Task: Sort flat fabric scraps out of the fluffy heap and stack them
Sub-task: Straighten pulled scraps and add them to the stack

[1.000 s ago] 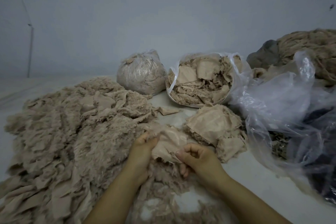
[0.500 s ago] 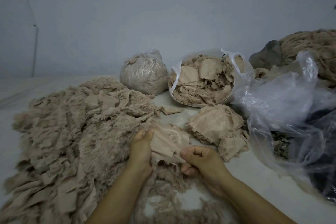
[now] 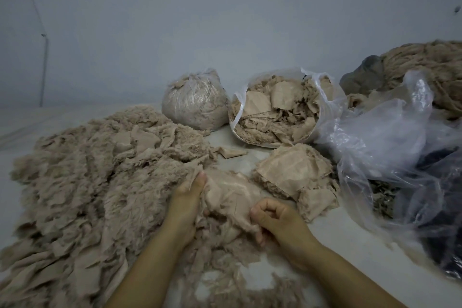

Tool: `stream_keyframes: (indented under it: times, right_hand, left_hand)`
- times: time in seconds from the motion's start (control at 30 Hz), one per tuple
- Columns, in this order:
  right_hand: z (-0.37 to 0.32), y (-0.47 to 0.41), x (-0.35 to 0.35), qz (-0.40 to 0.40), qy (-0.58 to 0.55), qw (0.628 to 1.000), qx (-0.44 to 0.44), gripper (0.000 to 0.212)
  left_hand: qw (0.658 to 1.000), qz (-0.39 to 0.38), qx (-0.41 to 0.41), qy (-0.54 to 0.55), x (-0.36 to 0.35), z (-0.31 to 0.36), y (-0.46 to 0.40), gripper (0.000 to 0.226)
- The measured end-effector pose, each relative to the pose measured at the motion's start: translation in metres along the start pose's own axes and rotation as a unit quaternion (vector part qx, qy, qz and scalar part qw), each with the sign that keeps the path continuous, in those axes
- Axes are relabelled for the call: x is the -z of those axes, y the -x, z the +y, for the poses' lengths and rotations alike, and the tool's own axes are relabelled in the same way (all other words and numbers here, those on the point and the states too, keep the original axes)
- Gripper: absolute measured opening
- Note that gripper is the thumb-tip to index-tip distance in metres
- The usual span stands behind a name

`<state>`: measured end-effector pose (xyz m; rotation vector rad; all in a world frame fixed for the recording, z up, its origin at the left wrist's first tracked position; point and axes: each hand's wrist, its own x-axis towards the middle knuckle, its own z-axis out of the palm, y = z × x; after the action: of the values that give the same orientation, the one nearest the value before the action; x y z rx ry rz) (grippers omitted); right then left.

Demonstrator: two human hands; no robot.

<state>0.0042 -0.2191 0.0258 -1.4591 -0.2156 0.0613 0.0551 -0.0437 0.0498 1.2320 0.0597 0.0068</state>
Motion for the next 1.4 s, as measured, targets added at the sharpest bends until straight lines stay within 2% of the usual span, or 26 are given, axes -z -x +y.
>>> stream_keyframes:
  times: [0.07,0.17,0.23,0.3,0.4,0.47,0.5,0.53,0.6,0.67,0.73,0.83,0.97,1.03,1.13,1.2,1.27,1.4]
  right_hand:
    - [0.000,0.002,-0.002,-0.018,0.051,0.999,0.007,0.035]
    - [-0.002,0.002,-0.005,0.048,0.132,0.989,0.048,0.028]
    - [-0.002,0.000,-0.006,0.048,0.148,0.987,0.040,0.038]
    - [-0.001,0.003,-0.010,-0.001,0.153,0.988,0.016,0.018]
    - [0.006,0.008,-0.012,-0.062,0.190,0.980,-0.017,0.018]
    - [0.004,0.011,-0.012,-0.091,0.206,0.974,-0.012,0.009]
    - [-0.001,0.011,-0.013,-0.088,0.192,0.977,-0.008,0.006]
    - [-0.004,0.010,-0.013,-0.067,0.169,0.983,0.001,0.013]
    - [-0.006,0.006,-0.011,0.023,0.146,0.989,0.031,0.029]
    - [-0.006,0.003,-0.011,0.084,0.122,0.987,0.060,0.026]
    - [-0.002,0.001,-0.010,0.122,0.074,0.988,0.052,0.018]
    - [-0.001,0.000,-0.006,0.162,0.008,0.987,0.016,0.019]
    - [-0.006,0.002,-0.008,0.086,-0.137,0.986,-0.036,0.028]
    - [-0.005,0.003,-0.009,0.070,-0.125,0.988,-0.059,0.028]
    - [-0.004,0.004,-0.009,0.140,-0.066,0.987,-0.043,0.013]
    - [-0.005,0.003,-0.010,0.167,-0.044,0.985,-0.020,0.013]
    - [-0.007,0.004,-0.011,0.171,-0.032,0.985,-0.008,0.017]
    - [-0.010,0.005,-0.010,0.171,-0.046,0.984,0.008,0.011]
  left_hand:
    - [0.999,-0.050,0.010,-0.014,-0.004,-0.001,0.004,0.026]
    - [0.992,-0.119,0.043,-0.006,-0.012,-0.005,0.013,0.032]
    - [0.991,-0.131,0.032,-0.010,-0.015,-0.005,0.016,0.034]
    - [0.997,-0.074,-0.007,0.002,-0.016,-0.005,0.014,0.028]
    - [0.997,0.053,-0.045,0.026,-0.008,0.003,0.006,0.020]
    - [0.996,0.070,-0.051,0.017,0.001,0.006,0.002,0.021]
    - [0.998,0.045,-0.042,0.010,0.003,0.006,0.002,0.021]
    - [1.000,0.003,-0.023,0.003,0.002,0.005,0.005,0.021]
    - [0.995,-0.086,0.011,-0.046,-0.006,-0.002,0.014,0.028]
    - [0.988,-0.114,-0.004,-0.101,-0.017,-0.011,0.023,0.036]
    - [0.993,-0.076,-0.027,-0.083,-0.023,-0.014,0.025,0.031]
    - [1.000,-0.015,-0.008,0.004,-0.019,-0.008,0.021,0.021]
    - [0.998,-0.040,-0.022,-0.040,-0.018,-0.009,0.024,0.024]
    - [0.996,-0.056,-0.020,-0.065,-0.023,-0.014,0.026,0.028]
    - [0.996,-0.010,-0.043,-0.076,-0.024,-0.017,0.024,0.021]
    - [0.997,0.015,-0.038,-0.061,-0.022,-0.017,0.022,0.021]
    - [0.998,0.025,-0.025,-0.050,-0.020,-0.017,0.020,0.025]
    - [0.997,0.063,-0.026,-0.037,-0.018,-0.019,0.014,0.029]
